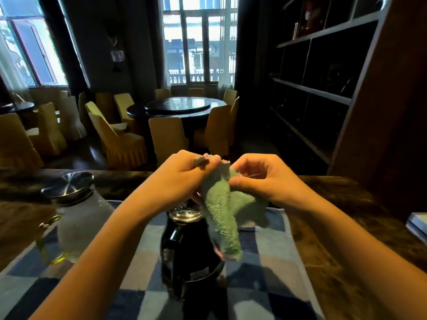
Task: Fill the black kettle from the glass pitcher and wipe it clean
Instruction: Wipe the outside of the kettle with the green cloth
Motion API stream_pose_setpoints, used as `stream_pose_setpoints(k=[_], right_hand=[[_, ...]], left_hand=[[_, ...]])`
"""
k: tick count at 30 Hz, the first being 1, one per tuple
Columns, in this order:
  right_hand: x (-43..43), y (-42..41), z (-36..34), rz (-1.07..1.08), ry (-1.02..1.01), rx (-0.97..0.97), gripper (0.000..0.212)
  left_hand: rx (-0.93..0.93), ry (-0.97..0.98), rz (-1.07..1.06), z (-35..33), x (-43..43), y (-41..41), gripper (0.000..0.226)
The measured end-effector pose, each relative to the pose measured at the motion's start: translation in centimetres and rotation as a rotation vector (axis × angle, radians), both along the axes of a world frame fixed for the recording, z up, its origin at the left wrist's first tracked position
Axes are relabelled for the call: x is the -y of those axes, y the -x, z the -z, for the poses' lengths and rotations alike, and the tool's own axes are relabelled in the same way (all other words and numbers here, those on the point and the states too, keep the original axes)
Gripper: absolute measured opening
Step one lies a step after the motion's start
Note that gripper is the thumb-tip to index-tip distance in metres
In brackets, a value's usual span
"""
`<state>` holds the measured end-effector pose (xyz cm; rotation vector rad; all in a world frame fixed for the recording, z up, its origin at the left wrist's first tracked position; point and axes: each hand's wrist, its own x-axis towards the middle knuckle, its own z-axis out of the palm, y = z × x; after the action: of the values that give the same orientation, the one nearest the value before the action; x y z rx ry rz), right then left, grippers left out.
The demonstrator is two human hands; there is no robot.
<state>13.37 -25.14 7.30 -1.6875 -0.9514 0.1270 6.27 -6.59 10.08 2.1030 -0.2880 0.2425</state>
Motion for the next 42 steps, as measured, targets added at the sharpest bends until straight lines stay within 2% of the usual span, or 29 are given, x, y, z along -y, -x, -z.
stream_pose_setpoints(k=[3,8,10,13,16,19,23,26,29,31,34,38,42], right_hand=[[4.9,-1.2,0.6,0.043,-0.019,-0.068,0.014],[11.4,-2.2,2.7,0.008,-0.018,-0.256,0.016],[13.5,-2.1,3.4,-0.069,0.069,-0.324,0.016],[17.6,-2.1,4.8,-0.167,0.337,-0.384,0.038],[21.4,-2.3,6.7,-0.065,0.432,-0.357,0.033],[25.1,-2.7,8.5,0.165,0.320,-0.418,0.019],[28.1,-3.0,9.6,0.348,0.068,-0.484,0.009],[28.7,-2.7,8.4,0.382,-0.131,-0.516,0.020],[29.3,-2.9,7.1,0.355,-0.228,-0.561,0.013],[29.2,-3.0,6.5,0.323,-0.268,-0.659,0.011],[28.0,-2.6,7.0,0.361,-0.279,-0.797,0.013],[25.5,-1.8,8.2,0.483,-0.266,-0.728,0.016],[22.0,-0.1,8.0,0.397,-0.053,-0.425,0.016]], left_hand=[[0.012,0.164,-0.013,0.3,2.5,-1.1,0.034],[0.035,0.168,0.020,2.1,7.7,-3.5,0.044],[0.049,0.205,0.001,2.9,9.6,-4.6,0.044],[0.023,0.276,-0.034,4.1,12.0,-6.1,0.033],[-0.082,0.307,-0.048,6.3,13.0,-7.3,0.028],[-0.217,0.242,-0.017,9.1,13.4,-7.9,0.032],[-0.330,0.171,0.062,10.8,15.2,-7.6,0.019],[-0.323,0.183,0.065,10.8,16.2,-7.8,0.019],[-0.371,0.300,0.095,10.4,16.8,-7.6,0.020],[-0.438,0.430,0.113,10.3,17.3,-7.5,0.022],[-0.555,0.614,-0.009,10.8,18.3,-7.0,0.021],[-0.633,0.723,-0.056,11.6,19.7,-6.1,0.022],[-0.599,0.641,0.032,11.3,20.9,-5.9,0.032]])
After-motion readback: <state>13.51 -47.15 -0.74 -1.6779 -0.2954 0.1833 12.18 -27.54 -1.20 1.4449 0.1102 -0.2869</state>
